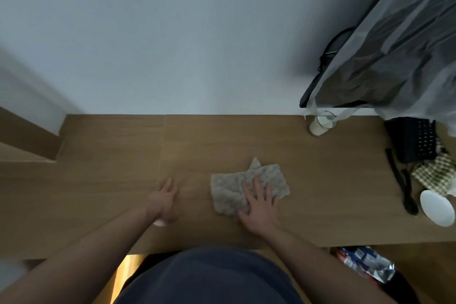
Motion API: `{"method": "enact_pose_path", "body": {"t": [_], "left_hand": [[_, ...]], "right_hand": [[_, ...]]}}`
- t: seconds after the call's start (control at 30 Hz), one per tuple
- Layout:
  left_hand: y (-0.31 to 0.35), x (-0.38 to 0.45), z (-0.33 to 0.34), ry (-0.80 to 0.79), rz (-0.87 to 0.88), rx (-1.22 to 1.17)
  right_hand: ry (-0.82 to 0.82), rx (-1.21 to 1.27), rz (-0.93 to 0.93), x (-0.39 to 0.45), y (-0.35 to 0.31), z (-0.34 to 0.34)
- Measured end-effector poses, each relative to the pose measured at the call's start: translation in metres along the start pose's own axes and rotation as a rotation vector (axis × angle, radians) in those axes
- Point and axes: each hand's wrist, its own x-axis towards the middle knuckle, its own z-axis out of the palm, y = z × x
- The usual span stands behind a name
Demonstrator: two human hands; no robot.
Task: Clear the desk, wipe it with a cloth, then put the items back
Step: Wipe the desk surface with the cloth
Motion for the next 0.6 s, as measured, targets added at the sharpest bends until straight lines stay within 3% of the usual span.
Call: {"method": "enact_pose_path", "body": {"t": [0.17,0.4,0.6], "left_hand": [[0.003,-0.003,-0.002,-0.026,-0.013,-0.003],[-0.002,0.001,-0.007,-0.05,0.01,-0.007],[-0.024,0.001,-0.035,-0.006,0.013,-0.101]], "right_hand": [[0.02,-0.089,-0.162,-0.004,0.026,0.004],[0.109,0.075,0.249,0.038,0.124,-0.062],[0.049,0.226,0.462,0.085,0.084,-0.099]]}}
